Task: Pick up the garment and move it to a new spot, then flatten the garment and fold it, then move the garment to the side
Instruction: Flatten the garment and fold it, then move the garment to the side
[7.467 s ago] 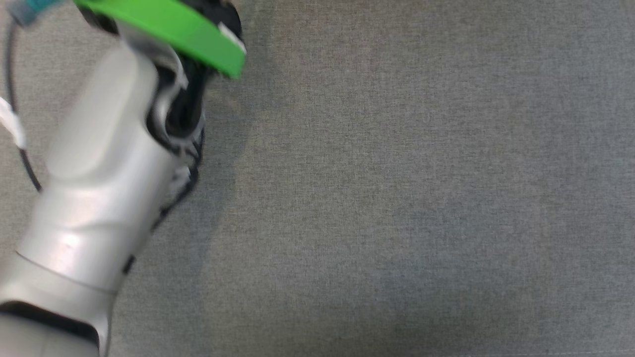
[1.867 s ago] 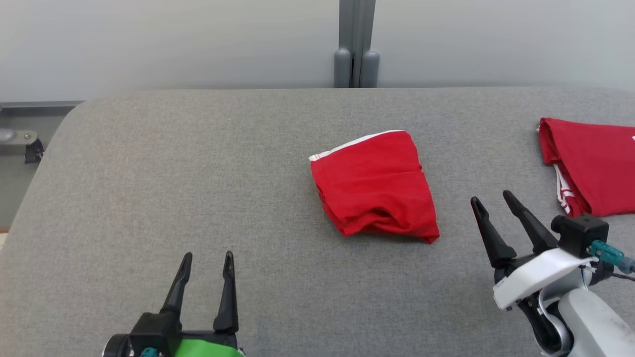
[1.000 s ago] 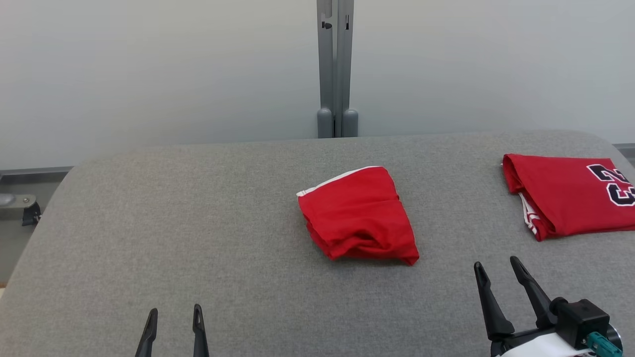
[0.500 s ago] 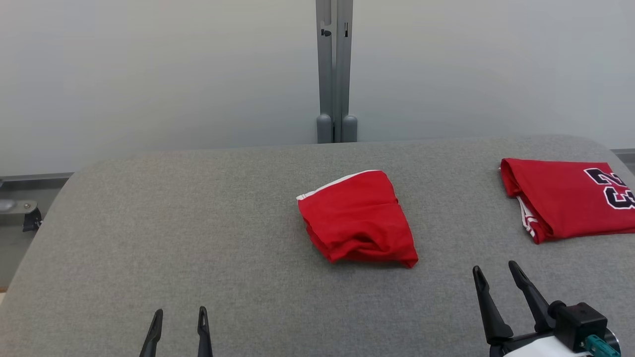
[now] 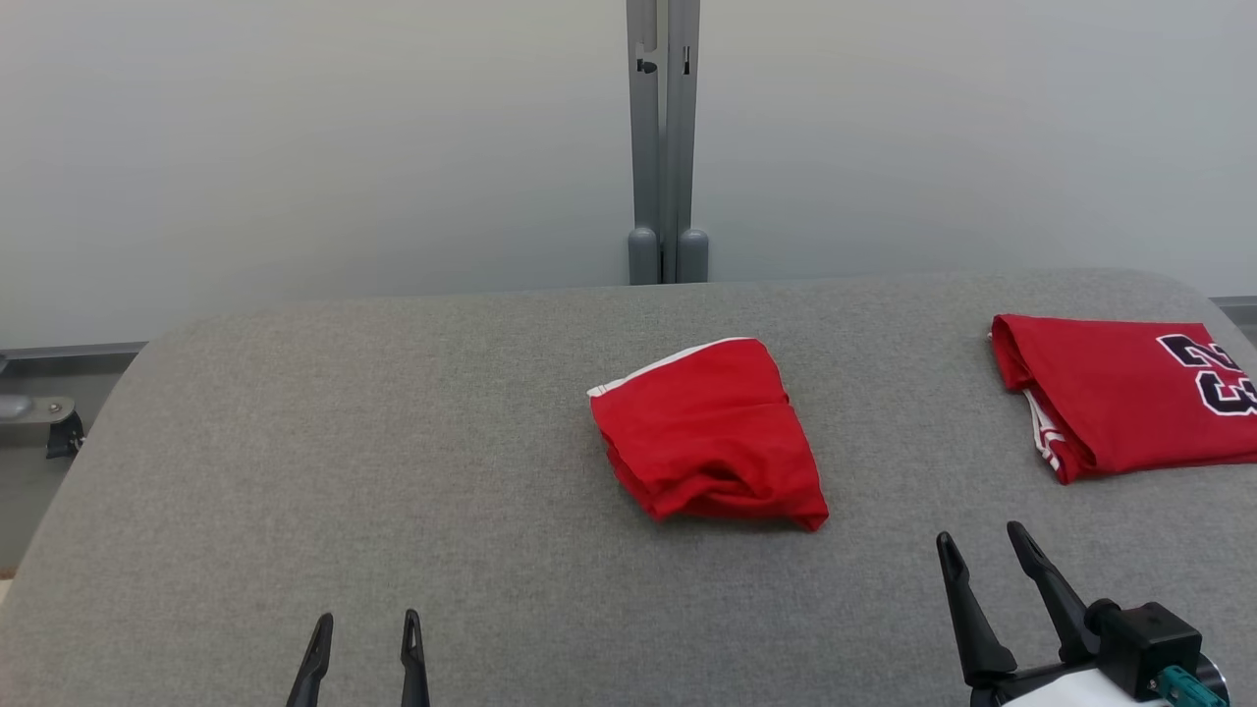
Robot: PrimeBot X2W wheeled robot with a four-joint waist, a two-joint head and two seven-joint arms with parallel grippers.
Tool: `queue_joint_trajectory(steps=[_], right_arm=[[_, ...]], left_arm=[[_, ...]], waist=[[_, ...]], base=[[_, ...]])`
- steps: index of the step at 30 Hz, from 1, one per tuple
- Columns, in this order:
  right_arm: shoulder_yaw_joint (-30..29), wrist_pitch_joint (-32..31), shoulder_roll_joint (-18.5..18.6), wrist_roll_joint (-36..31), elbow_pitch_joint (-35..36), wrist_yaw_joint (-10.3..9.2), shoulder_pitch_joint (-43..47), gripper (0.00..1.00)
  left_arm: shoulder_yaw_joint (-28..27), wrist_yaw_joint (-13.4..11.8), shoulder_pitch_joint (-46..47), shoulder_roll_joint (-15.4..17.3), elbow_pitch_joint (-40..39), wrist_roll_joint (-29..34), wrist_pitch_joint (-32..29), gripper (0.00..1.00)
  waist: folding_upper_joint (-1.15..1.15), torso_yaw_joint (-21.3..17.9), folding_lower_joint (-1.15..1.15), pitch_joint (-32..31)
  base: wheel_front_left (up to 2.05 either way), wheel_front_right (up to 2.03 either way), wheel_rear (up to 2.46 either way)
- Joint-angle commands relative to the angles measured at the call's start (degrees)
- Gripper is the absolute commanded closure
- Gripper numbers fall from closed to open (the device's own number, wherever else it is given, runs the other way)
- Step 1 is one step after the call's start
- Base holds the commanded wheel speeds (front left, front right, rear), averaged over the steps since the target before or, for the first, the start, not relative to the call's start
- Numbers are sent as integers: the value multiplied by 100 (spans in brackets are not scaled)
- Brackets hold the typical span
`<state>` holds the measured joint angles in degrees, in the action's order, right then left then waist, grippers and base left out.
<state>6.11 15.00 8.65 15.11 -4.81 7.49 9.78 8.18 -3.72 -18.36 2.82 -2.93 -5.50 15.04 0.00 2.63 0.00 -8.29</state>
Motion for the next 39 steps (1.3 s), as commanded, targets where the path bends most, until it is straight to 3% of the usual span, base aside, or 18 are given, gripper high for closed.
queue_joint_trajectory(steps=[1, 18, 24, 33, 39], right_arm=[[-2, 20, 25, 38, -22, 0, 30, 0], [41, 20, 45, 36, -86, 0, 32, 0], [159, 20, -37, 297, -235, 0, -357, 0], [791, 14, 263, 1072, -1625, 0, -1693, 0], [1127, -800, 663, 2173, -2942, 0, -3186, 0]], left_arm=[[3, -9, -1, 17, 16, 20, 16, 0], [86, 34, 89, 17, 2, 66, 16, 0], [188, 69, 255, 17, -26, 88, 16, 0], [477, 126, 622, 17, -2, 73, 16, 0], [712, 147, 1067, 17, 47, -21, 16, 0]], waist=[[0, -2, 0, -1], [0, 59, 0, 181], [0, 149, 0, 483], [0, 462, 0, 958], [0, 876, 0, 1464]], base=[[0, 0, 0], [0, 0, 0], [0, 0, 0], [0, 0, 0], [0, 0, 0]])
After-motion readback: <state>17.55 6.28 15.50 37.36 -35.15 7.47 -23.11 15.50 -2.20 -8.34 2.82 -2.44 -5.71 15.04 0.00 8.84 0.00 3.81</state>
